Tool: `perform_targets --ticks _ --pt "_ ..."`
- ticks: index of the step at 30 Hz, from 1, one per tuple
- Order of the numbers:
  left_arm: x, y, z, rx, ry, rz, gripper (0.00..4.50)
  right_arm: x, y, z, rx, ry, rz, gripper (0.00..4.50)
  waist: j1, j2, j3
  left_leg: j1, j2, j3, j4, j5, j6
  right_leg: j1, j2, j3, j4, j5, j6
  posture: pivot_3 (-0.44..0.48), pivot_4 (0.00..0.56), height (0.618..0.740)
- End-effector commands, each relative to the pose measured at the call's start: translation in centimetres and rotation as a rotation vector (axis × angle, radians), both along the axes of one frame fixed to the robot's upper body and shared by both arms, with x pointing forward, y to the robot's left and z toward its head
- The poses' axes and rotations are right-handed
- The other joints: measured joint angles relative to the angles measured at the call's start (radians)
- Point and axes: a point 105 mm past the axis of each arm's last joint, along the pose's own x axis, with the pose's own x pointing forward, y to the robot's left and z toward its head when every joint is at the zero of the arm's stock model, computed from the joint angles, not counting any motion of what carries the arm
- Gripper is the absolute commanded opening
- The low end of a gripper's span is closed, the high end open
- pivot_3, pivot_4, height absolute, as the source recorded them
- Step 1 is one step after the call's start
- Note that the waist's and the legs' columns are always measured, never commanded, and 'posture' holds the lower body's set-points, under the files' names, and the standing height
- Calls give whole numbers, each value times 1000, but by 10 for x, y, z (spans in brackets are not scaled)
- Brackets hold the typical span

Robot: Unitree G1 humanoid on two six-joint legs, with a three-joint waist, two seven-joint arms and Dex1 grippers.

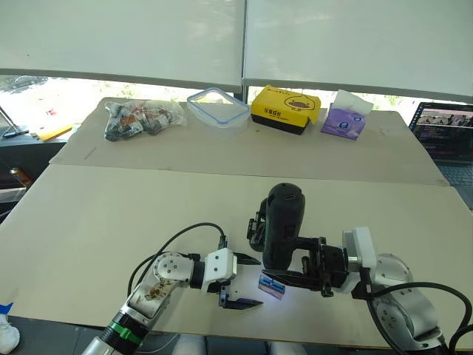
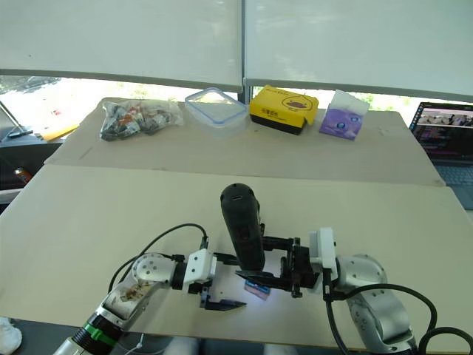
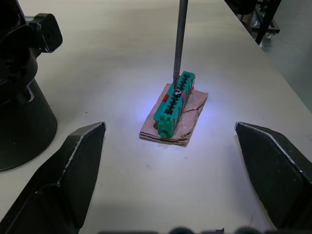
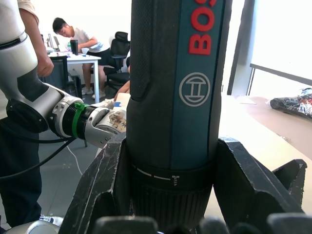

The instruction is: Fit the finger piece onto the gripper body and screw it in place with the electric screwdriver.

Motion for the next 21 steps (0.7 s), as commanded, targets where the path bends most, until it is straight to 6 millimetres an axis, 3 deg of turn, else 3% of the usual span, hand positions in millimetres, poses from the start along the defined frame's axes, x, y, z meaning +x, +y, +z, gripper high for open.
perform_targets --ticks 1,21 --pt "-11 0 -25 56 82 -10 4482 -9 3 12 26 -61 35 1956 0 0 0 0 0 0 0 0 0 0 0 0 0 0 0 0 150 740" --pt "-13 0 -26 54 83 -6 4482 -7 5 11 25 -60 36 1956 1 3 -3 0 0 0 0 0 0 1 0 0 0 -1 -1 0 150 740"
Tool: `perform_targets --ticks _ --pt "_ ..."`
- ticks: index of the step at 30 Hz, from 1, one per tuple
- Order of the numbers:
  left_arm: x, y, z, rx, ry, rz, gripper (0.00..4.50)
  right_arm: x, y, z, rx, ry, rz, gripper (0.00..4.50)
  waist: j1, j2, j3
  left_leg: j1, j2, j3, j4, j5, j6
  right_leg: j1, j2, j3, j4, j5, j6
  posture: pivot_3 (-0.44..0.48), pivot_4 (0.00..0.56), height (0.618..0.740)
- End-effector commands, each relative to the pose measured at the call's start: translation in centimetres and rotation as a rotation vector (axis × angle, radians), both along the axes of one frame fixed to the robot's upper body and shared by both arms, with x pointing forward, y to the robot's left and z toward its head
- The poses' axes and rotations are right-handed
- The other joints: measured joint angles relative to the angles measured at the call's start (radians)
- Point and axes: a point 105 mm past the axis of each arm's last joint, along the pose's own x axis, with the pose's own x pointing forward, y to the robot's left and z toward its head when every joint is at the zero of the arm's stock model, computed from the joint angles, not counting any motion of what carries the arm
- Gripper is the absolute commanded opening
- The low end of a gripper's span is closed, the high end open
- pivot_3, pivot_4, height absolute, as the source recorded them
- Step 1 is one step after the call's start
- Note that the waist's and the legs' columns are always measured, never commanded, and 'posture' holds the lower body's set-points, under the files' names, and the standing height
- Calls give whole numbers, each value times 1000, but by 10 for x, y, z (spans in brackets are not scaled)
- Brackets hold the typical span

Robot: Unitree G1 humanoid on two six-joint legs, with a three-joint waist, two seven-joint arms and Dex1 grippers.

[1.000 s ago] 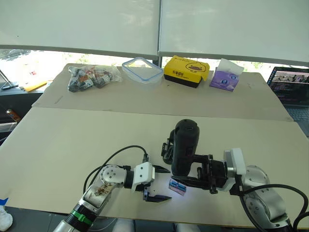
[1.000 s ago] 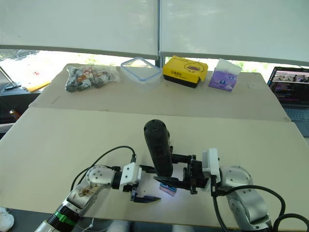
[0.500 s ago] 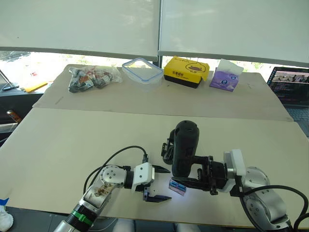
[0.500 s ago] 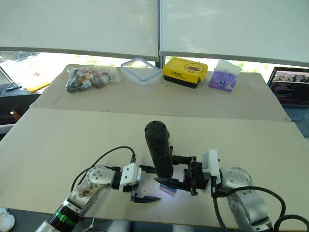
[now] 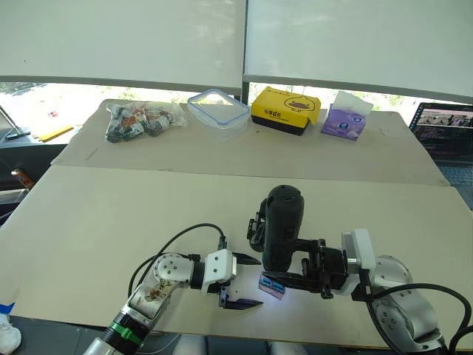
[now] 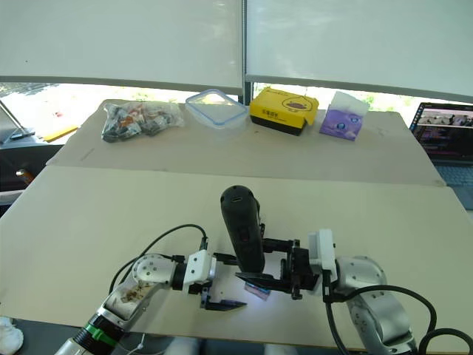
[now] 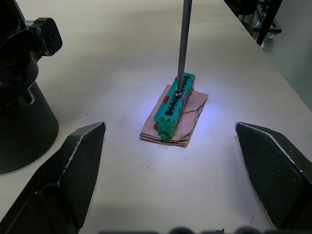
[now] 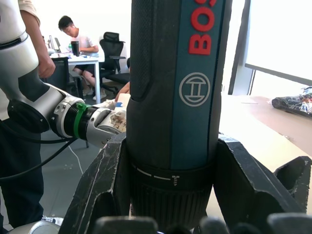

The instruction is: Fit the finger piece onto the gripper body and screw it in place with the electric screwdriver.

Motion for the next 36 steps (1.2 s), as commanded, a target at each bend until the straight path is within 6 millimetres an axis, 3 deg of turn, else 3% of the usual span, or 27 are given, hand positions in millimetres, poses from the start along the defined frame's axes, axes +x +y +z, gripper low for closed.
perform_targets --ticks 1,36 --pt "-12 -1 -22 62 82 -8 4482 -6 4 12 26 -68 32 1956 0 0 0 0 0 0 0 0 0 0 0 0 0 0 0 0 150 740" --pt "-12 -1 -21 66 87 -8 4482 -2 4 3 -7 -49 19 1956 -1 0 0 0 0 0 0 0 0 0 0 0 0 0 0 0 150 740"
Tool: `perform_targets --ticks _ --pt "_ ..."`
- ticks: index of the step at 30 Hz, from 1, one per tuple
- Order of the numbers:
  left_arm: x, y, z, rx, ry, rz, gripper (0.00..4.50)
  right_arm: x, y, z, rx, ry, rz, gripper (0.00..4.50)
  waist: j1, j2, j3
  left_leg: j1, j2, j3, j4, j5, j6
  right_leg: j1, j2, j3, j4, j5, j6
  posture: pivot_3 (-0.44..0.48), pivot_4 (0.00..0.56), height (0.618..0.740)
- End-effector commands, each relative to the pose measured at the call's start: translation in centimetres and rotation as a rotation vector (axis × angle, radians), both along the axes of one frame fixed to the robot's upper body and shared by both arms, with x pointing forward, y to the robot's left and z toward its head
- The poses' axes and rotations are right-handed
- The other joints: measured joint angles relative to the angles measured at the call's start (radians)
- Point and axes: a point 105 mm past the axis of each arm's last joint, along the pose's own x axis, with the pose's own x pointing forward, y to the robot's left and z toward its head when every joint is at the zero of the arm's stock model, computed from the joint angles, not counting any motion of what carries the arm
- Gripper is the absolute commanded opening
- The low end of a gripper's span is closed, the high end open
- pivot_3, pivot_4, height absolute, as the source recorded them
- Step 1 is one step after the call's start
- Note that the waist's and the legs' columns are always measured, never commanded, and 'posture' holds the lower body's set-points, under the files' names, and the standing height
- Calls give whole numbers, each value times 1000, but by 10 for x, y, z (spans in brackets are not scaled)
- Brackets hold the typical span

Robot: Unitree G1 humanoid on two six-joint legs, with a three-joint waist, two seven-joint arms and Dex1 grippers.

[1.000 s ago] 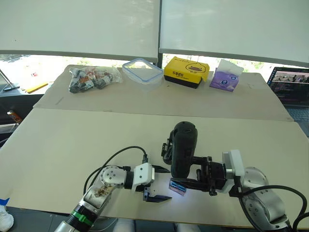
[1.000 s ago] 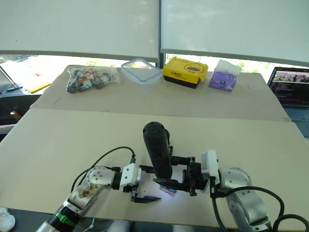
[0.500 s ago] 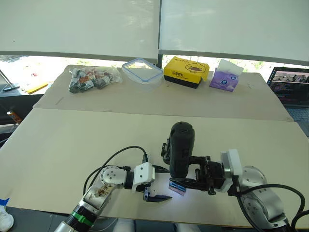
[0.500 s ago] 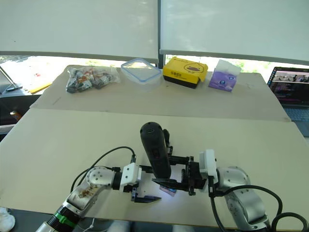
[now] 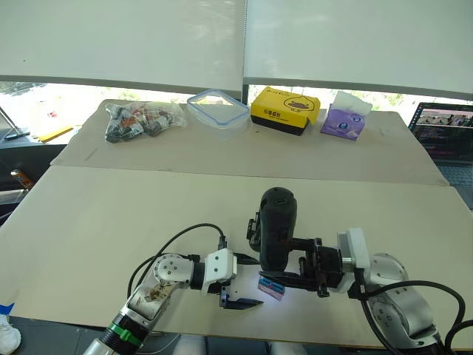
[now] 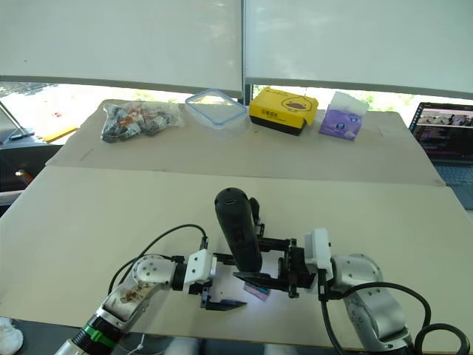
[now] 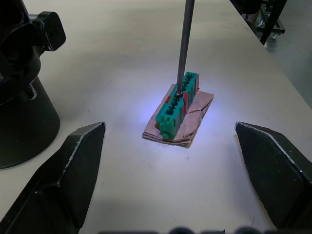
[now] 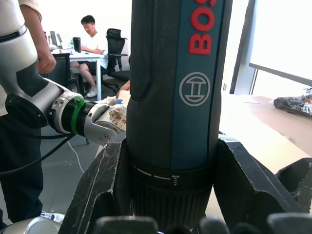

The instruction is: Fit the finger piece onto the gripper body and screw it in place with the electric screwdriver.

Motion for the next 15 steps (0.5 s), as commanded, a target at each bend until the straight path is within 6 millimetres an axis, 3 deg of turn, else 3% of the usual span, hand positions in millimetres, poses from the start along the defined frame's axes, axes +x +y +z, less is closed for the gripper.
perform_targets --ticks 1,15 --pt "-13 0 -23 58 79 -23 4482 -5 1 5 8 -31 12 1956 0 0 0 0 0 0 0 0 0 0 0 0 0 0 0 0 150 740" --pt "-10 1 -23 52 79 0 4482 -2 1 -10 -31 18 -2 1956 0 -1 -6 1 0 0 0 0 0 0 0 0 0 0 0 0 150 740"
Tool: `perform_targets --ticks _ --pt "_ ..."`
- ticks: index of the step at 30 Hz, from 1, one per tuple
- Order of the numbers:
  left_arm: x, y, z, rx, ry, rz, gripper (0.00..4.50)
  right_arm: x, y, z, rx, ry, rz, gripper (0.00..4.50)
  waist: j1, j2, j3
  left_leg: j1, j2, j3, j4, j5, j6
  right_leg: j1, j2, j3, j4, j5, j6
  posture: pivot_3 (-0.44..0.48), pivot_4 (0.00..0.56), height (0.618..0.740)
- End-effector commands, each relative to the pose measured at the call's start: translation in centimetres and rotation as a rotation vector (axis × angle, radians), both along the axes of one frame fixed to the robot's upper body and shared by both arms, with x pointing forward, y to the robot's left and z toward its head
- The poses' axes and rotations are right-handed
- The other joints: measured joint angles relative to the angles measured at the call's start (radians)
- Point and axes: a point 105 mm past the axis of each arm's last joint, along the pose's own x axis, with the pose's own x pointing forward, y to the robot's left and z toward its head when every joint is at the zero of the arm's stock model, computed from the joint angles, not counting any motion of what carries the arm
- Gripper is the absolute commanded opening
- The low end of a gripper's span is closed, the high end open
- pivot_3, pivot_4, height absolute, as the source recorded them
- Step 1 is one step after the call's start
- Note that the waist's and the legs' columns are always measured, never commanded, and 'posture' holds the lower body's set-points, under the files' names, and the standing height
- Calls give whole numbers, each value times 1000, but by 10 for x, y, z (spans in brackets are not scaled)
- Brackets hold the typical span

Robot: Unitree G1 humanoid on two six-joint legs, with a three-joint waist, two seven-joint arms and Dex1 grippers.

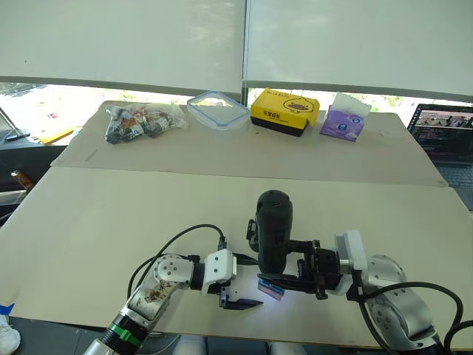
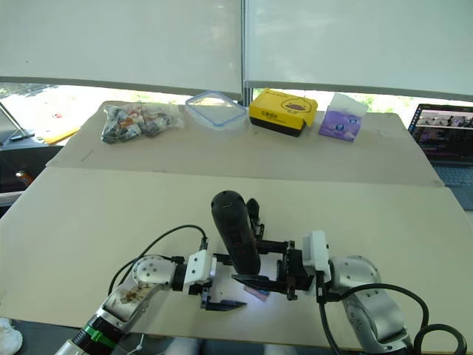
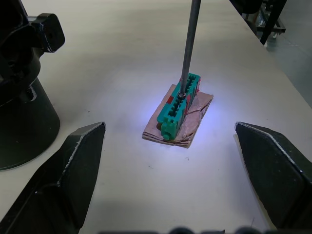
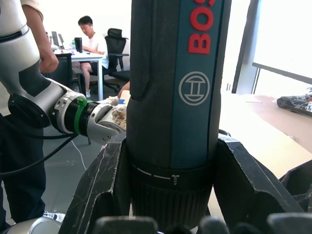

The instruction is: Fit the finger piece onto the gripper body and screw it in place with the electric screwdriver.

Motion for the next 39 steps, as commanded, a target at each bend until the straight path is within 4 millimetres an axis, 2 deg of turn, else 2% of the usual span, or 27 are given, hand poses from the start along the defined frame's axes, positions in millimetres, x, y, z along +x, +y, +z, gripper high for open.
perform_targets --ticks 1,6,16,20,27,31,34,39 --pt "-9 0 -19 41 85 5 4482 0 -2 -4 -15 8 -10 1956 0 0 0 0 0 0 0 0 0 0 0 0 0 0 0 0 150 740" --pt "-7 -1 -13 26 89 11 4482 1 -4 5 10 0 -6 1956 1 0 0 0 0 0 0 0 0 0 0 0 0 0 0 0 150 740" --pt "-6 19 -7 38 69 20 4482 1 -4 28 71 -20 1 1956 -11 0 0 0 1 0 -1 0 0 -1 0 0 1 0 0 0 150 740" --pt "-10 26 14 -73 86 8 4482 -2 -5 36 76 -19 19 1956 -13 -1 0 0 1 0 -1 0 0 -2 1 0 2 0 0 0 150 740" --pt "-9 41 41 -132 23 -16 4482 1 -8 54 94 -40 20 1956 -5 -4 4 -2 1 0 0 0 0 -2 1 0 1 0 -1 0 150 740" --pt "-8 54 61 -167 24 6 4482 4 -14 65 106 -57 -11 1956 -4 -4 5 -2 1 0 0 0 0 -3 0 0 1 0 0 0 150 740" --pt "-18 64 76 -168 31 -39 4482 6 -22 75 122 -74 -54 1956 -4 -5 6 -2 1 0 -1 0 0 -3 0 0 1 0 0 0 150 740" --pt "-17 67 94 -215 19 -11 4482 11 -34 85 150 -87 -137 1956 -5 -5 7 -2 1 0 -1 0 0 -3 0 0 1 0 -1 0 150 740"
